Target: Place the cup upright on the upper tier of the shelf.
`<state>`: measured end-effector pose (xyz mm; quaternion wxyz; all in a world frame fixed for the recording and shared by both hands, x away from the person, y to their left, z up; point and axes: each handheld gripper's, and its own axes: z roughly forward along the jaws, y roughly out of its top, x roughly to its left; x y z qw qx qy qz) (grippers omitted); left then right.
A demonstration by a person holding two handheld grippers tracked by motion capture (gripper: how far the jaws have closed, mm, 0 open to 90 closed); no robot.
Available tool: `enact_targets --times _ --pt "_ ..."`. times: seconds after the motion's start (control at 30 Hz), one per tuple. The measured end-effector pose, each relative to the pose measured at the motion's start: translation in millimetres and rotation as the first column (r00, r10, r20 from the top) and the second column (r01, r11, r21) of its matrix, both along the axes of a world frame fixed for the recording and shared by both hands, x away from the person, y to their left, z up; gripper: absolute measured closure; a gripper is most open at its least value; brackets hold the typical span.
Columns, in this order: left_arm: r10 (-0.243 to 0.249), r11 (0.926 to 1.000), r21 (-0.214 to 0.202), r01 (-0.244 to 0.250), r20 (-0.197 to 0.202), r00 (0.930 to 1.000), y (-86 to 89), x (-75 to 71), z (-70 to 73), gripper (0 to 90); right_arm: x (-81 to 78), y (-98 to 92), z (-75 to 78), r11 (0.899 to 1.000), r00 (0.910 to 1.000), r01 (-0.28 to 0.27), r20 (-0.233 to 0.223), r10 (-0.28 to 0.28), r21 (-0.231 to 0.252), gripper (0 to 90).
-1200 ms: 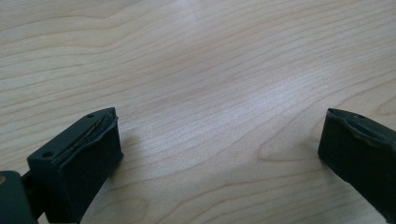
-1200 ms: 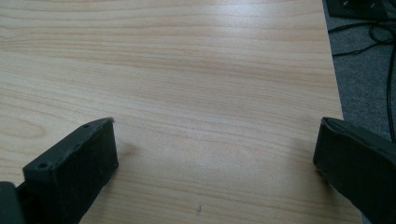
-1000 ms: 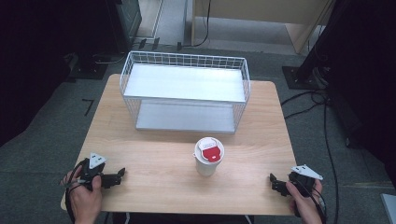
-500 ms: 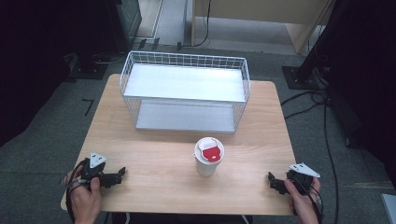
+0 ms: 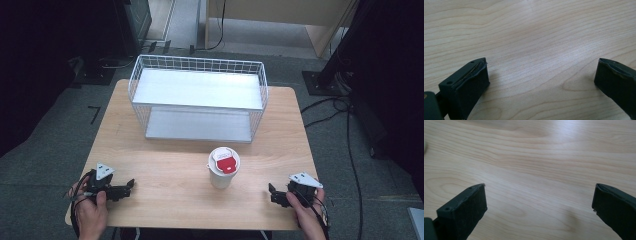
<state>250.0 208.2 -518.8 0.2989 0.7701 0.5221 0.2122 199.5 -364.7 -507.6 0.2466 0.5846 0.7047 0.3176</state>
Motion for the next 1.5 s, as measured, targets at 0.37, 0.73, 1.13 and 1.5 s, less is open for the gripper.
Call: enact_targets --times 0.37,0.73,1.13,1.5 --pt "0.001 1.0 -0.004 -0.001 0.0 1.0 0.2 0.0 0.0 0.0 1.0 27.4 8.6 0.996 0.999 -0.043 0.017 0.042 0.074 0.0" --pt "0.002 1.0 -0.005 -0.002 0.001 1.0 0.3 0.0 0.0 0.0 -5.0 58.5 17.9 0.987 0.9913 -0.126 0.053 0.121 0.099 0.0" --pt "0.001 1.0 -0.005 -0.001 0.001 1.0 0.5 0.1 0.0 0.0 -9.3 94.9 23.2 0.965 0.974 -0.223 0.071 0.215 0.134 0.0" --pt "0.001 1.0 -0.007 -0.001 0.001 1.0 0.5 0.0 0.0 0.0 -10.6 127.9 36.8 0.93 0.9399 -0.321 0.181 0.289 0.178 0.0"
